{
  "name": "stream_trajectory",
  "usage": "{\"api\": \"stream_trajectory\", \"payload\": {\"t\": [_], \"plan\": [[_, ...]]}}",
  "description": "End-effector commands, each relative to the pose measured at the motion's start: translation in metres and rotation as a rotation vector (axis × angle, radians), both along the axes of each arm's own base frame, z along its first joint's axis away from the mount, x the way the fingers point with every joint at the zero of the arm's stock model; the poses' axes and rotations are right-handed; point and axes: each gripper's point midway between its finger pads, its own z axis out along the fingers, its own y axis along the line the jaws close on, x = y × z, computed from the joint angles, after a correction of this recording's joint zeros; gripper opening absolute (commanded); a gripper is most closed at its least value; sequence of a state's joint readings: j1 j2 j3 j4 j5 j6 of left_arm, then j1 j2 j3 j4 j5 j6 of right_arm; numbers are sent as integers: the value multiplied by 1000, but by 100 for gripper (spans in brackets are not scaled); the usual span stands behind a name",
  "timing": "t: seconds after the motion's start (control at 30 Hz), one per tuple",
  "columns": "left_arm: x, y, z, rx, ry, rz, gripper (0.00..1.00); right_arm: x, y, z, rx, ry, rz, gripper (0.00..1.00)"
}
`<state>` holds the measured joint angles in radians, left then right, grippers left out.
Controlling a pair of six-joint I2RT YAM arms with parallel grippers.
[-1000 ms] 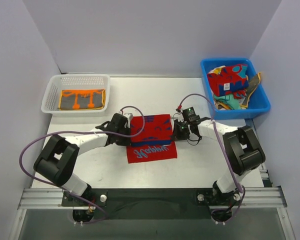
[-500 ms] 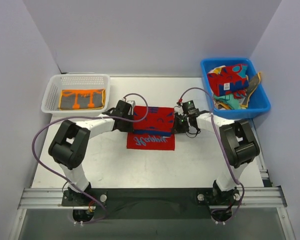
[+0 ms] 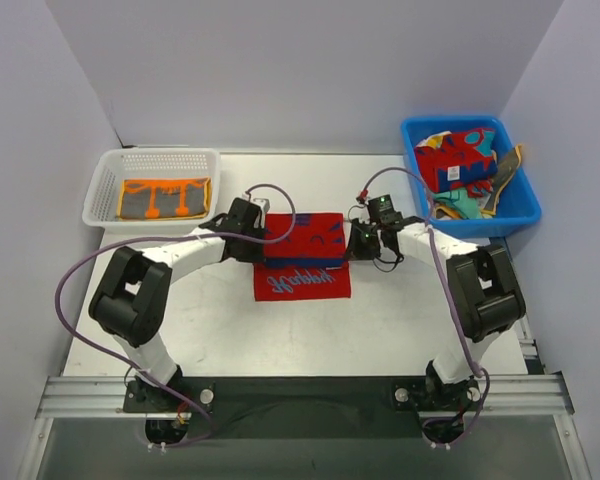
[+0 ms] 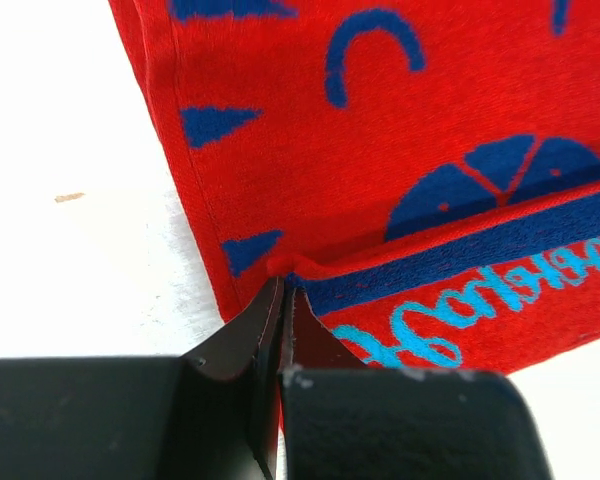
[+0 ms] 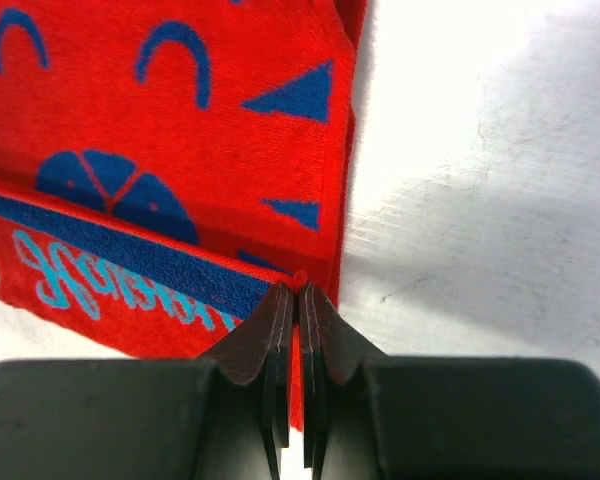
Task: Fold and stack the towels
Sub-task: Fold the towel
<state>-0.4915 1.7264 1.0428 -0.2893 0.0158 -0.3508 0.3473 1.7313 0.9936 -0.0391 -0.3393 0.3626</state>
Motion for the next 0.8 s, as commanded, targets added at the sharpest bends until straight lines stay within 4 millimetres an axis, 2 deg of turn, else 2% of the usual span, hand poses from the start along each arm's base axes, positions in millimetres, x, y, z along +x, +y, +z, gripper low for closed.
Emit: {"api": "stream_trajectory", "payload": {"t": [0.0, 0.13, 0.23, 0.3, 0.4, 0.43, 0.47, 0.53, 0.57, 0.7, 0.77], "plan": [[28, 2, 53, 10, -128, -2, 0, 20, -12, 49, -29, -123, -20, 0], [34, -3, 93, -17, -182, -12, 0, 25, -9, 80, -5, -177, -15, 0], [25, -1, 109, -44, -197, -5, 0, 20, -7, 99, 15, -210, -12, 0], [18, 1, 112, -56, -193, 4, 0, 12, -7, 107, 21, -221, -6, 0], [0, 0, 108, -74, -175, 5, 0, -1, -8, 102, 21, -201, -1, 0], [-5, 0, 108, -80, -175, 4, 0, -8, -9, 93, 15, -180, -2, 0], [-16, -3, 96, -67, -150, -13, 0, -12, -9, 90, 13, -171, 0, 0], [-25, -6, 80, -67, -127, -14, 0, -20, -9, 79, 3, -142, 2, 0], [-36, -2, 60, -51, -85, -14, 0, -25, -10, 70, -5, -119, 5, 0], [-45, 2, 19, -42, -26, 25, 0, -34, -9, 27, -43, -21, 19, 0], [-47, 2, 3, -29, 9, 33, 0, -33, -11, 14, -59, -7, 16, 0]]}}
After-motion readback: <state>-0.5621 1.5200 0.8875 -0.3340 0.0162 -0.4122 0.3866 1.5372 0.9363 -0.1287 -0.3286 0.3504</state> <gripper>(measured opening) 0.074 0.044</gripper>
